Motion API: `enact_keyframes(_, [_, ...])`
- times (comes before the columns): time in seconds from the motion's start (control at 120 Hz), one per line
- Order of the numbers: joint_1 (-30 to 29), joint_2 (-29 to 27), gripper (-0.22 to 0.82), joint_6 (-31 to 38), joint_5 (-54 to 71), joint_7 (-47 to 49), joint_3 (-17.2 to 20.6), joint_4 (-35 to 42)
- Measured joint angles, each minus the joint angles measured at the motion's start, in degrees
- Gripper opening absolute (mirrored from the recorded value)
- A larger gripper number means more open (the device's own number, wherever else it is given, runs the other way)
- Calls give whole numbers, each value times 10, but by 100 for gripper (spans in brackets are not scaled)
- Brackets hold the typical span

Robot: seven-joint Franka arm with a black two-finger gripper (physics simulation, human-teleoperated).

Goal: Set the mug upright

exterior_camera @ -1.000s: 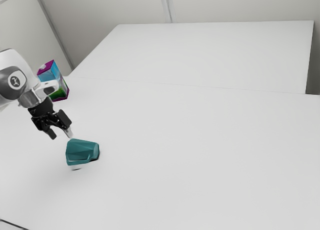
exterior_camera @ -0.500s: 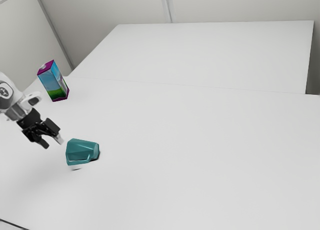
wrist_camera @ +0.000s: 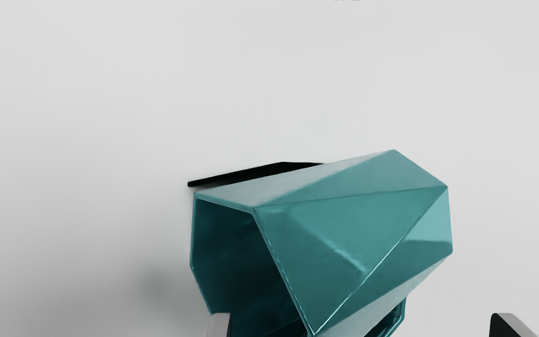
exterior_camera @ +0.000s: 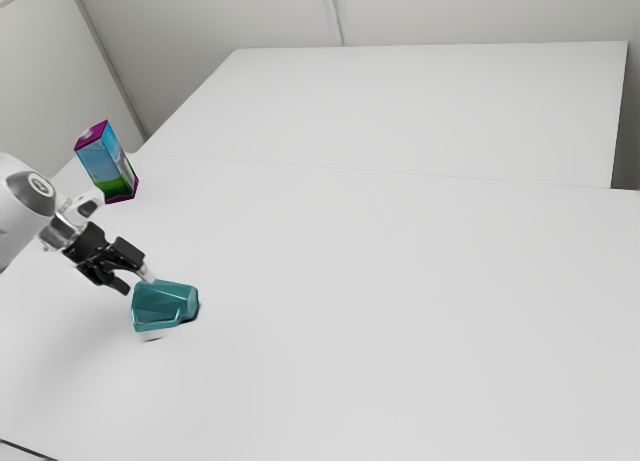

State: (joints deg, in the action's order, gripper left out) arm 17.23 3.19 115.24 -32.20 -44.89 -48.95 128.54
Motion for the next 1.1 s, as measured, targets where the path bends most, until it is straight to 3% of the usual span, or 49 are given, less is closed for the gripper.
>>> enact_keyframes(0.4, [-18,48,60,-8,-86,-88,1,0])
enact_keyframes(1.1, [-63,91,60,-104,-197,-176,1,4])
